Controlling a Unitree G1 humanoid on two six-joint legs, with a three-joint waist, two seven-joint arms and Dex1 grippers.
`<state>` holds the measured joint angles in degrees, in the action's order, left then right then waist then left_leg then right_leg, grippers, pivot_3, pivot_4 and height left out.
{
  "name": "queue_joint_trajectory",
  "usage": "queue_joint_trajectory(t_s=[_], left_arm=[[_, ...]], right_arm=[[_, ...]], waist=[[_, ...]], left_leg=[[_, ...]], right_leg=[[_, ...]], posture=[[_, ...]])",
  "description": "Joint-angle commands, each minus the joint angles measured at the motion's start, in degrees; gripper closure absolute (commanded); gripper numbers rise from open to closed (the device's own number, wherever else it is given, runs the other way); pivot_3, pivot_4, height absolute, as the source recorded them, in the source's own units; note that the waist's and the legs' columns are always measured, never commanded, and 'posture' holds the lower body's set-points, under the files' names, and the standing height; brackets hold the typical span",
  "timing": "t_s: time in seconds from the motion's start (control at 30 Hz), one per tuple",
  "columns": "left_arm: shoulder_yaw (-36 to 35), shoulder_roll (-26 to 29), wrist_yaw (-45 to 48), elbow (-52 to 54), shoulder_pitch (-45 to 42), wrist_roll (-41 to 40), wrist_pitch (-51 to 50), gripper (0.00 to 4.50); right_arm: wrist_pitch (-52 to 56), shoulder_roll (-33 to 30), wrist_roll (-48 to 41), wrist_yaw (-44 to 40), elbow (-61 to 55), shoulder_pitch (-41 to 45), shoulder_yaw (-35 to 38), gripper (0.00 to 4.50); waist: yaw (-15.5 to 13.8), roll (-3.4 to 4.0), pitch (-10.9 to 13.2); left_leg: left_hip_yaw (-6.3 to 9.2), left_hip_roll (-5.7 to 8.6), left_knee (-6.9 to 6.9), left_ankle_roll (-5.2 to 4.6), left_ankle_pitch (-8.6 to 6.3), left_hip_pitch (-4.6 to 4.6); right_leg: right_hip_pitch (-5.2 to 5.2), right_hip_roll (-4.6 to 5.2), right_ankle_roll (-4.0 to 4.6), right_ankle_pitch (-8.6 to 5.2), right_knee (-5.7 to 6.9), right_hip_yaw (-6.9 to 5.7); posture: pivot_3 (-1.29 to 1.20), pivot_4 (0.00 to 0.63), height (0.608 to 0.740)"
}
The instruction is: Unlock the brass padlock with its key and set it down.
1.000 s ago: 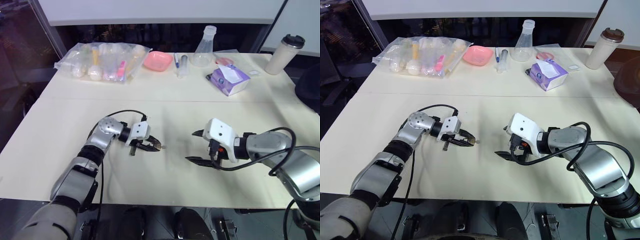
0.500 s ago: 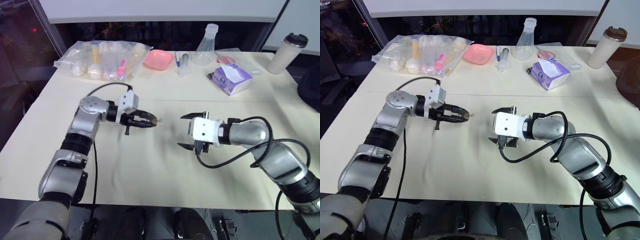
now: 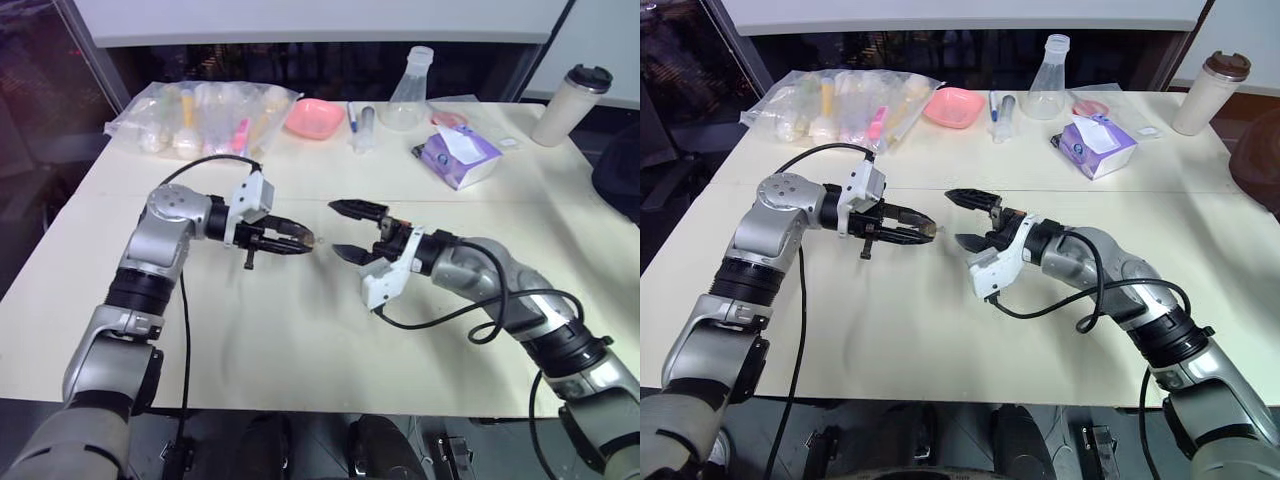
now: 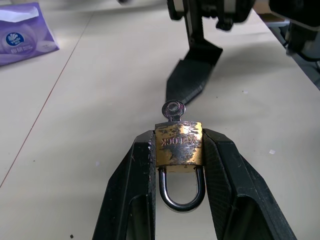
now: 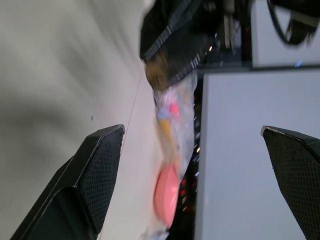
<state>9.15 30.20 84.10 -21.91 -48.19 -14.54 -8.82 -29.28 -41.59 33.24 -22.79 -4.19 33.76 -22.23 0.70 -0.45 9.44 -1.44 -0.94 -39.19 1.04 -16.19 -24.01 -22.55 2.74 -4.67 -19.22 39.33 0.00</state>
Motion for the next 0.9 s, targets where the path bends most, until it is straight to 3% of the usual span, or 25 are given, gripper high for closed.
queue_joint_trajectory(t_s=[0.03, 0.13, 0.23, 0.47, 0.9], left_arm=[[-1.36, -0.34, -0.11, 1.78, -2.23, -1.89, -1.0, 3.77], [-1.22, -0.4, -0.02, 2.17, -2.2, -2.02, -1.18, 3.77], [-0.99, -0.35, 0.32, 2.67, -1.99, -2.35, -1.38, 3.77], [-0.71, 0.07, 1.36, 3.66, -1.37, -2.31, -1.47, 3.77], [-0.24, -0.49, 0.59, 0.59, -1.7, -0.67, 2.68, 3.77]], right_arm=[[-2.06, 0.96, 0.76, 0.7, -0.22, 0.81, 1.3, 0.0], [-2.62, 1.86, 1.33, 0.64, 0.17, 0.94, 1.64, 0.0], [-3.16, 2.43, 1.72, 0.21, 0.87, 1.09, 1.7, 0.82], [-4.4, 1.93, 1.64, -0.36, 1.7, 0.79, 2.46, 4.34], [-4.17, 2.46, -0.52, -3.81, -1.79, -0.85, 2.99, 4.44]], waist=[[0.02, 0.0, 0.0], [0.13, 0.0, 0.0], [0.26, 0.0, 0.0], [0.17, 0.0, 0.0], [0.16, 0.0, 0.0]], left_leg=[[0.0, 0.0, 0.0, 0.0, 0.0, 0.0], [0.0, 0.0, 0.0, 0.01, 0.01, 0.0], [0.01, -0.02, 0.01, 0.02, 0.01, 0.01], [0.0, -0.02, 0.0, 0.04, 0.02, 0.01], [0.01, -0.01, 0.0, 0.04, 0.02, 0.01]], right_leg=[[0.0, 0.0, 0.0, 0.0, 0.0, 0.0], [0.0, 0.0, 0.0, 0.0, 0.0, 0.0], [-0.01, 0.01, 0.0, 0.0, 0.01, 0.01], [0.0, 0.0, 0.0, 0.0, 0.01, 0.01], [0.01, 0.01, 0.0, 0.0, 0.01, 0.01]], posture=[[0.0, 0.15, 0.74], [0.0, 0.15, 0.74], [0.0, 0.15, 0.74], [0.0, 0.15, 0.74], [0.0, 0.15, 0.74]])
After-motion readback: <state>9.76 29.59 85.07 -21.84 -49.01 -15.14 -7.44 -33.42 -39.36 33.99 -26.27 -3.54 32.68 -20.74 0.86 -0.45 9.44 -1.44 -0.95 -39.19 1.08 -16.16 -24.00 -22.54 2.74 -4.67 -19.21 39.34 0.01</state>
